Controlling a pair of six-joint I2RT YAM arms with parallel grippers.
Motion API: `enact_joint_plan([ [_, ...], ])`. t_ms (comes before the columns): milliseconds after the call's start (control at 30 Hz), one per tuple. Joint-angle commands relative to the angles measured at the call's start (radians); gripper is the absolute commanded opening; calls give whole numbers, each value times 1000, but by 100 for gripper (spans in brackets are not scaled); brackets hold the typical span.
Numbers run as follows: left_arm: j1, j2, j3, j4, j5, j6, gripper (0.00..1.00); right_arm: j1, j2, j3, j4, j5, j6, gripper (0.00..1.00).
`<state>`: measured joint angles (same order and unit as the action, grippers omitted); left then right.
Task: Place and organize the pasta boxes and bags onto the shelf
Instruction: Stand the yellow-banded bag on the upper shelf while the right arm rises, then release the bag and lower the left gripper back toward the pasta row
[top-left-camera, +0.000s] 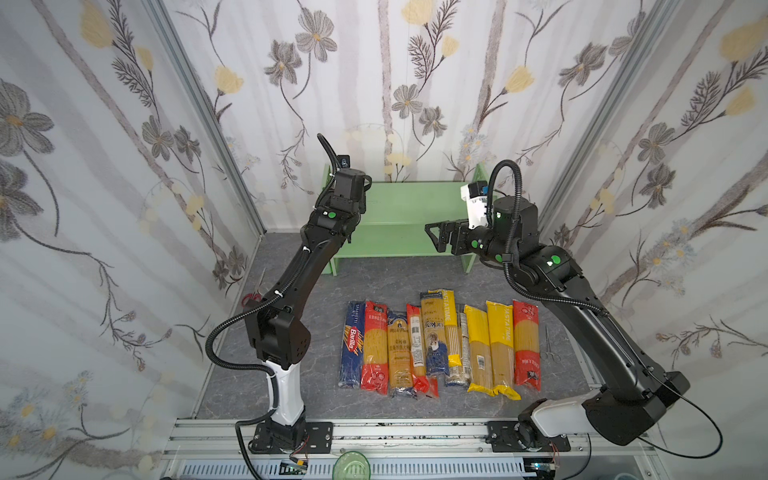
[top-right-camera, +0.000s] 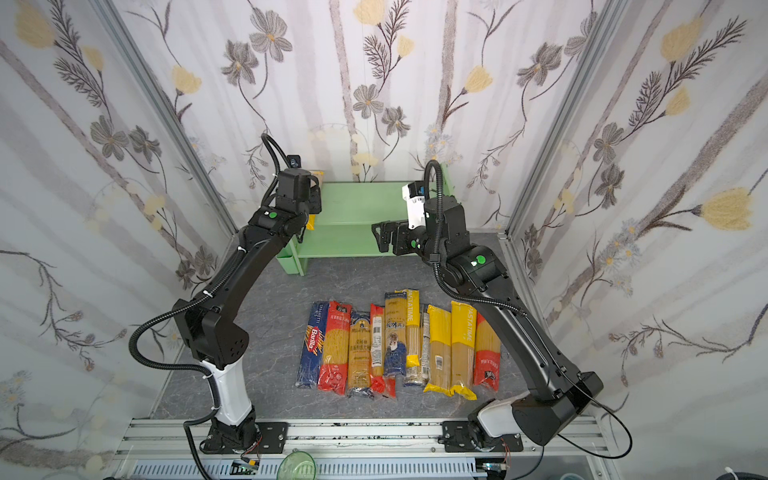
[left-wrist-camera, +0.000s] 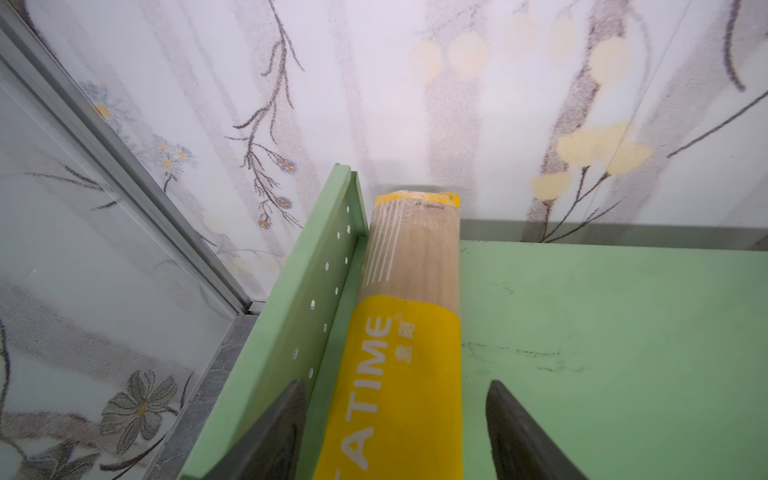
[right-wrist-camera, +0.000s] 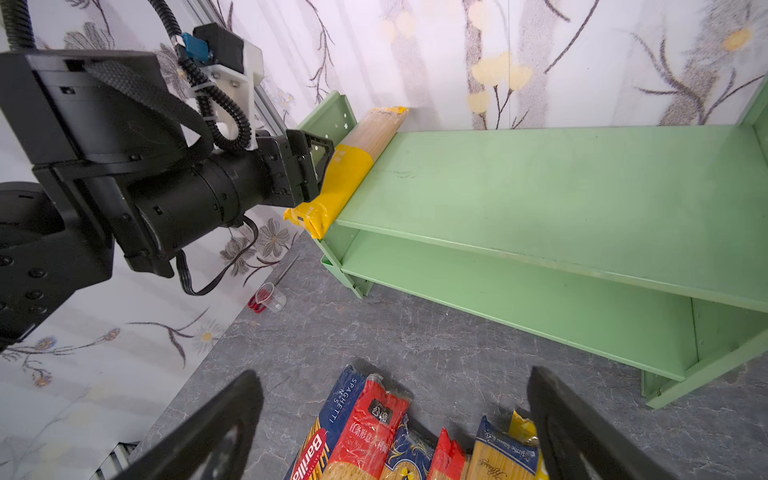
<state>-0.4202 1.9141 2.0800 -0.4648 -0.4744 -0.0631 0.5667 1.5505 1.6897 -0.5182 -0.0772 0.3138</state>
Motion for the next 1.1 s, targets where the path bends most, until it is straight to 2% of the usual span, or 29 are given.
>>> enact_joint_plan([
  [0, -37, -45, -29, 26, 28, -4, 64, 3, -14, -5, -26, 32, -2, 100],
  [33, -52, -61, -42, 25, 27, -9, 64, 6, -20, -5, -37, 43, -4, 100],
  [200, -124, -162, -148, 28, 29, -47, 77, 28, -70, -27, -92, 94, -6, 100],
  [400, -180, -357, -381, 31, 96, -160, 83, 105, -169, -160, -97, 148, 50, 100],
  [500, -201, -472, -534, 37, 126, -224, 100, 148, -219, -227, -97, 180, 87, 100],
  [733, -209, -733, -905, 84, 144, -369, 100, 272, -305, -345, -103, 269, 197, 100],
  [833, -209, -820, -1022, 120, 166, -392, 100, 333, -303, -361, -120, 313, 236, 100],
  [967, -204, -864, -1108, 120, 192, -370, 100, 409, -288, -361, -140, 366, 277, 100],
  [1067, -203, -887, -1187, 119, 211, -404, 100, 449, -276, -361, -153, 398, 302, 100],
])
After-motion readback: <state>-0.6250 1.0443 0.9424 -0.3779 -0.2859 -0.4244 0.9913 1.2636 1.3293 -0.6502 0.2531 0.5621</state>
